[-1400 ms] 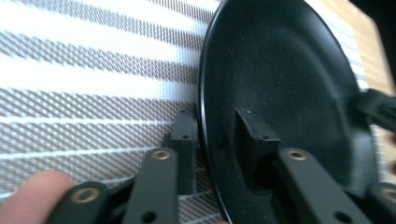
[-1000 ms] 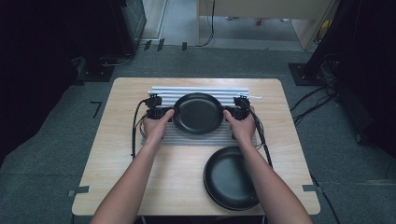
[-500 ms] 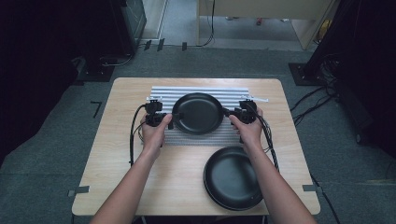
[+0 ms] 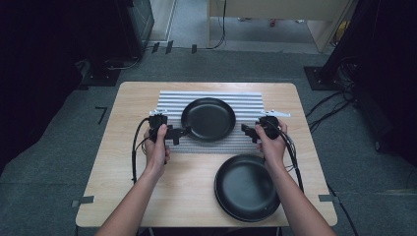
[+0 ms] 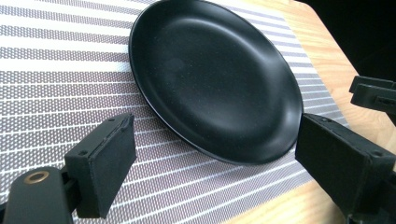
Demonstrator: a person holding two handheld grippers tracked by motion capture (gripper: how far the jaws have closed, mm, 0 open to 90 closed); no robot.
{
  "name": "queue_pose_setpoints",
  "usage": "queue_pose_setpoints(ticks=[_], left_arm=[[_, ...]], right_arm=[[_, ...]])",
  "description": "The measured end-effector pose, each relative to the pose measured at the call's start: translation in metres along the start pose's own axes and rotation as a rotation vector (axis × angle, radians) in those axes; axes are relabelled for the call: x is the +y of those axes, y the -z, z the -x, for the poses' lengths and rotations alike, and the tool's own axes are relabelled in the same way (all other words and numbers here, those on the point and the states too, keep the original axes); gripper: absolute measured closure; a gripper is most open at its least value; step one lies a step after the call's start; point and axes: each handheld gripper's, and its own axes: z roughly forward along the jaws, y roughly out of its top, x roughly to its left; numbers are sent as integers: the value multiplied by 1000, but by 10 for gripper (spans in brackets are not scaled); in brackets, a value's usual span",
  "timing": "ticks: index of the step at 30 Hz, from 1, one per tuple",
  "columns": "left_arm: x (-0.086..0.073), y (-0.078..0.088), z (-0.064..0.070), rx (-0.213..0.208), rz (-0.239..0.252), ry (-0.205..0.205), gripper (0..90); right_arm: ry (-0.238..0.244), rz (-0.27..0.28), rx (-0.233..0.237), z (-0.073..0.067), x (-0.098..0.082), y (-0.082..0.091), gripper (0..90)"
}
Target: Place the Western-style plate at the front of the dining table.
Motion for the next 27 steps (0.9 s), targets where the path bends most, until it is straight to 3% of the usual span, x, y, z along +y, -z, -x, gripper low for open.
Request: queue_pose_setpoints(ticks=[6, 10, 15, 27], left_arm=[[-6, 15, 0, -6, 21, -20, 111], [-15, 21, -3, 28, 34, -32, 98], [-24, 32, -7, 33, 47, -42, 98], [-50, 54, -8, 58, 61, -93, 92]], right_arm=[[21, 4, 10, 2, -8, 17, 311], [25, 8, 16, 3, -15, 29, 309], [33, 15, 24, 6, -24, 45, 306], [16, 27, 17, 23, -50, 77, 299]])
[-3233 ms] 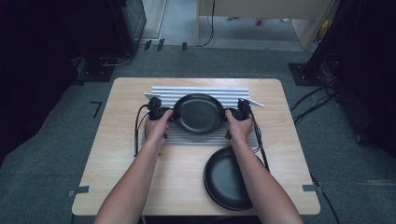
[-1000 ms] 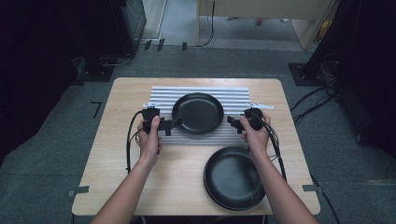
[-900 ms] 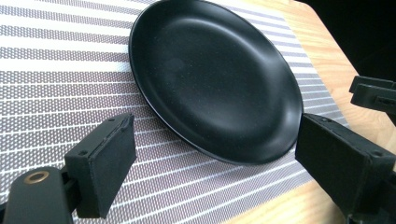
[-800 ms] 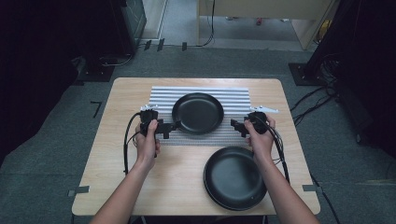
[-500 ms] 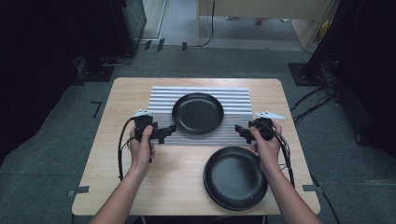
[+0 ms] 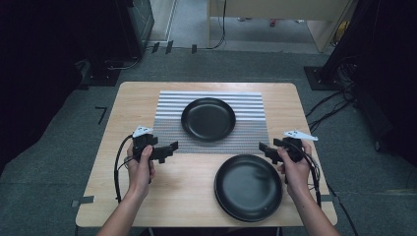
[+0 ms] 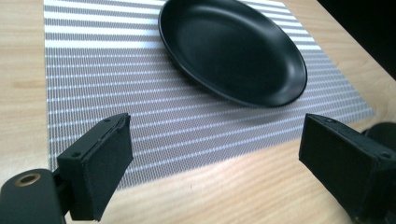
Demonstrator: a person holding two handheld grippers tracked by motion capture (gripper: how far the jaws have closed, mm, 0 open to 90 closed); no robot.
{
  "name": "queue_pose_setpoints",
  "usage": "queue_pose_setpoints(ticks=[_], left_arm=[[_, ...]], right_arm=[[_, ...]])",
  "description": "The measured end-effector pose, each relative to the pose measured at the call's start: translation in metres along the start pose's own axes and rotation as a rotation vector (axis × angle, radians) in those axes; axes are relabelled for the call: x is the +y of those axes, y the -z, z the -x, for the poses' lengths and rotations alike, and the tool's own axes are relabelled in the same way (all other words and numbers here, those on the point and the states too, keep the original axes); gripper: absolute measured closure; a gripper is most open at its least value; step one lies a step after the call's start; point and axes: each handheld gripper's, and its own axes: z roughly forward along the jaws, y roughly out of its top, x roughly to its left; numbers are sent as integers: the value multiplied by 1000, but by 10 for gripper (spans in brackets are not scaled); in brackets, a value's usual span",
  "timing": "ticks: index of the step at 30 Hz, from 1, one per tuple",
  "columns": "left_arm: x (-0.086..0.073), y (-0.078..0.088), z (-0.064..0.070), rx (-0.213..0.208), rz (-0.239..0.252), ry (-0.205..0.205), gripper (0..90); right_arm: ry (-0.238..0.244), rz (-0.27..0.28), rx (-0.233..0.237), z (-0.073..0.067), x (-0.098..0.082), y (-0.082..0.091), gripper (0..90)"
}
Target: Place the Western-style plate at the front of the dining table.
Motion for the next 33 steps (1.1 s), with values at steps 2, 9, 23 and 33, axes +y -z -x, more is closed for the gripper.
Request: queue_pose_setpoints(ticks=[2, 9, 23, 33], left_arm=[[-5, 3, -1, 7, -4, -11, 85], [-19, 17, -6, 18, 8, -5, 84], [-46, 42, -27, 78, 14, 14, 79], [-67, 60, -43, 121, 20, 25, 79]], right_arm=[[2, 2, -7, 3, -3, 6, 298], [5, 7, -21, 11, -15, 26, 289], [-7, 14, -36, 27, -41, 56, 282], [-22, 25, -66, 40, -56, 77, 280]])
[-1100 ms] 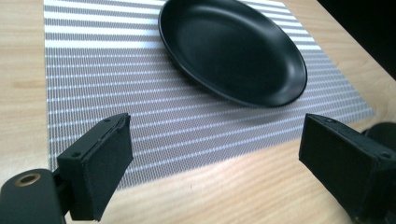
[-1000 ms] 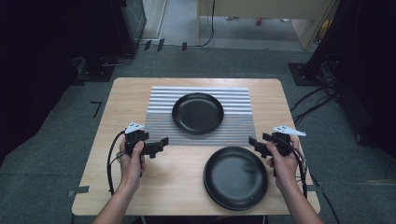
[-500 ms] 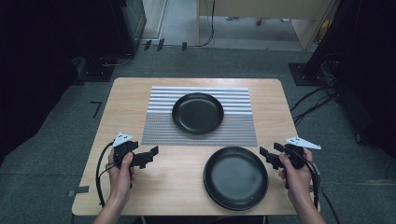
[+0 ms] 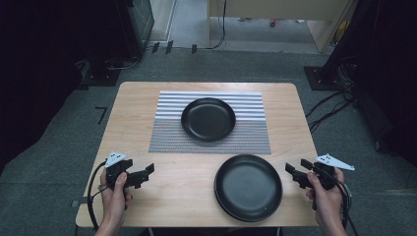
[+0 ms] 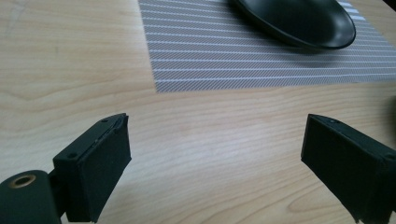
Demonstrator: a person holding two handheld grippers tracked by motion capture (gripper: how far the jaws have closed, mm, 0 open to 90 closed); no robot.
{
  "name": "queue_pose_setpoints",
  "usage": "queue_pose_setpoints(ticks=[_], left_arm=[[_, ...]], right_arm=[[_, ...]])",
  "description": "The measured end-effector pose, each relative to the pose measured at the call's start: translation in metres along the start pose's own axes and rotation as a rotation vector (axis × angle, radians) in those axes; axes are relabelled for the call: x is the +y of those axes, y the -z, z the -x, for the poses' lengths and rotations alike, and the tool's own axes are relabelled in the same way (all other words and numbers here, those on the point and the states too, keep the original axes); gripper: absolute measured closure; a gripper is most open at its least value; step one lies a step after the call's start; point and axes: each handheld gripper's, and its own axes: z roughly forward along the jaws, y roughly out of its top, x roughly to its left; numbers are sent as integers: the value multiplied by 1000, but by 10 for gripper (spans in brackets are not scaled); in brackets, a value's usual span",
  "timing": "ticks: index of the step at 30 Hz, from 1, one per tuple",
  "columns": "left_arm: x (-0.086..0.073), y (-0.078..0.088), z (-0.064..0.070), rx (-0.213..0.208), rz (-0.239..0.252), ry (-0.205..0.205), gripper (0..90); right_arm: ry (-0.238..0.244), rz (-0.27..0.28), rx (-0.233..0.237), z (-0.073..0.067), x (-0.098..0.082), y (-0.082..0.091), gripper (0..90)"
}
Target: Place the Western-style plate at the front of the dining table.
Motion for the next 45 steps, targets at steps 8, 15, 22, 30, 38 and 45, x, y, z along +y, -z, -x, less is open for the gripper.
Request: queue_pose_setpoints(ticks=[8, 15, 22, 30, 38, 45], left_arm=[[-22, 11, -21, 53, -6, 30, 79], [-33, 25, -33, 91, 0, 34, 79], [-44, 34, -43, 124, -9, 18, 79], [-54, 39, -53, 177, -18, 4, 79], [-62, 33, -51, 232, -43, -64, 78], [-66, 29, -46, 270, -47, -125, 72]], right_arm=[[-12, 2, -24, 13, -14, 13, 279], [-39, -29, -47, 26, -31, 20, 279], [-48, -43, -69, 34, -43, 24, 278], [-55, -57, -98, 43, -56, 28, 276], [43, -62, -167, 35, -63, 24, 260], [123, -37, -212, 26, -70, 17, 193]])
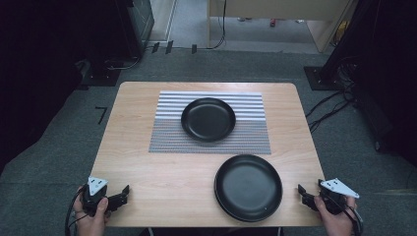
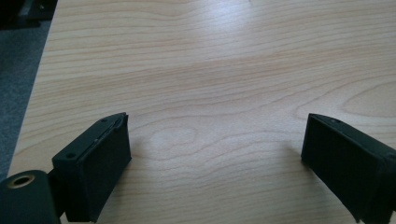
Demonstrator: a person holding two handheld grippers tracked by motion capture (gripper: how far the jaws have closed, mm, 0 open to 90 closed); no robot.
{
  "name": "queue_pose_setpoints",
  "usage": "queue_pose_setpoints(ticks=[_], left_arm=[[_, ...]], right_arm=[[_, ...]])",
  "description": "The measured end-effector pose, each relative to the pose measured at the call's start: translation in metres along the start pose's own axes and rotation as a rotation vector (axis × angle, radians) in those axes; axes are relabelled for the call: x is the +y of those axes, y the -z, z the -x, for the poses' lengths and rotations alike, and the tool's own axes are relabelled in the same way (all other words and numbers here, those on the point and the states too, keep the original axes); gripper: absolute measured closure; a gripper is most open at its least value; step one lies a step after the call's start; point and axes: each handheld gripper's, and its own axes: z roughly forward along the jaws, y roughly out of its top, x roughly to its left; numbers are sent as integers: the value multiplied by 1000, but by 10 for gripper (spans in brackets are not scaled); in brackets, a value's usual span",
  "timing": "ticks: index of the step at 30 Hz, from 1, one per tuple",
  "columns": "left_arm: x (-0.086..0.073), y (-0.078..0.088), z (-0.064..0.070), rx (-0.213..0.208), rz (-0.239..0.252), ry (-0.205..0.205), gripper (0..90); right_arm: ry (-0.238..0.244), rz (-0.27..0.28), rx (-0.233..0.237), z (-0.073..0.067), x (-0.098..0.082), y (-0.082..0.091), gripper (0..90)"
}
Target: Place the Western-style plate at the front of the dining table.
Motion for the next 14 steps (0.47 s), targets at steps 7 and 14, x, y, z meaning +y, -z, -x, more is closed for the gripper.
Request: queue_pose_setpoints(ticks=[7, 14], left_arm=[[-2, 0, 0, 0, 13, 1, 62], [-1, -1, 0, 0, 12, 0, 56]], right_arm=[[-21, 11, -25, -3, -3, 0, 130], [-21, 10, -25, -3, -3, 0, 129]])
